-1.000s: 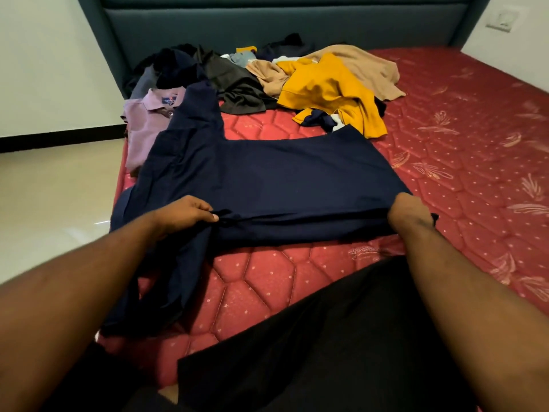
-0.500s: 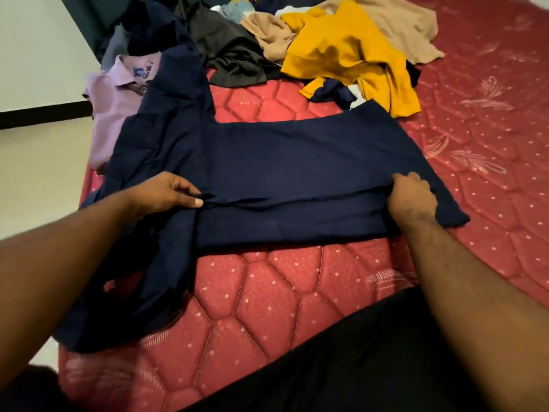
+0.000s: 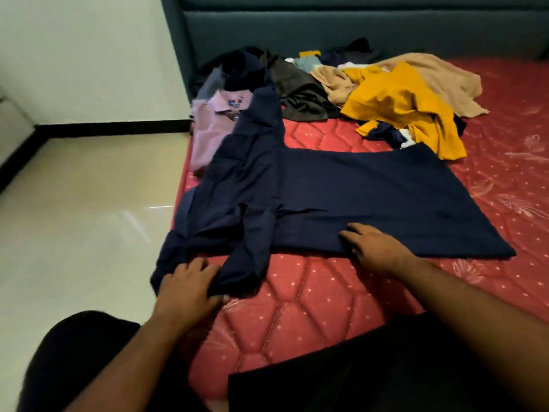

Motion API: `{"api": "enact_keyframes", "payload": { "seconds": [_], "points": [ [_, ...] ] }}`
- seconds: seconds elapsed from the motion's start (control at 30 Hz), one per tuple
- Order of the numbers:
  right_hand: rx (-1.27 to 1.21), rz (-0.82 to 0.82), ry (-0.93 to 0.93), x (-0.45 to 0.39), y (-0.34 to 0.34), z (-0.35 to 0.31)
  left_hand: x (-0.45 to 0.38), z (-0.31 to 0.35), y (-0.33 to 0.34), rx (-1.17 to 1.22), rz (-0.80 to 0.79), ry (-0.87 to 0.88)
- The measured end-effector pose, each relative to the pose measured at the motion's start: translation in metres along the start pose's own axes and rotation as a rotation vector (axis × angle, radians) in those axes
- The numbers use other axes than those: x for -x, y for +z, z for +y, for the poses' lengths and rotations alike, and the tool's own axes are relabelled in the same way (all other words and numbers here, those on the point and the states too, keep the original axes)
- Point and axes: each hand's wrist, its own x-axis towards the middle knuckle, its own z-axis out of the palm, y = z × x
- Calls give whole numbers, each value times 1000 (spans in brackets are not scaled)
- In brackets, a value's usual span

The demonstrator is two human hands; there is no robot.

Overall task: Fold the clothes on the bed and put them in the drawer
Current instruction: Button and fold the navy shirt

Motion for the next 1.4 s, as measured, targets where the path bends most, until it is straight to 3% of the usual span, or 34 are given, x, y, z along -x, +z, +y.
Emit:
{"api": "enact_keyframes", "payload": {
  "seconds": [0.07, 0.23, 0.3, 0.4, 0.5, 0.6, 0.67, 0.77, 0.93, 1.03, 1.1, 1.2, 1.3, 1.4],
  "points": [
    [46, -8, 17, 7, 2, -16, -3, 6, -14, 156, -50, -59],
    [56, -88, 54, 16, 13, -49, -5, 39, -91, 1051, -424, 40],
    [61, -112, 87, 19, 11, -56, -28, 51, -145, 1283, -413, 82],
    [53, -124, 131, 23, 12, -66, -76, 45, -209, 1727, -168, 129],
    [15, -118, 177, 29, 19, -72, -98, 19, -189, 1556, 124, -95],
    [-6, -80, 188, 27, 21, -73, -83, 3, -105, 1120, 386, -293],
    [-33, -45, 202, 23, 24, -78, -57, -6, -51, 927, 473, -370],
    [-21, -32, 229, 20, 25, -84, -35, -19, -1, 958, 427, -410],
    [24, 10, 184, 25, 30, -86, -45, -28, 1, 1026, 302, -371],
    [37, -11, 156, 26, 29, -86, -47, -27, 1, 999, 427, -223],
    [44, -23, 147, 27, 29, -86, -46, -32, 6, 1047, 553, -225],
    [22, -34, 153, 28, 30, -86, -50, -40, 15, 1073, 460, -324],
    [14, -31, 153, 27, 26, -87, -50, -41, 11, 968, 328, -395],
    [-96, 15, 152, 24, 19, -88, -52, -29, -6, 566, 450, -379]
  ]
}}
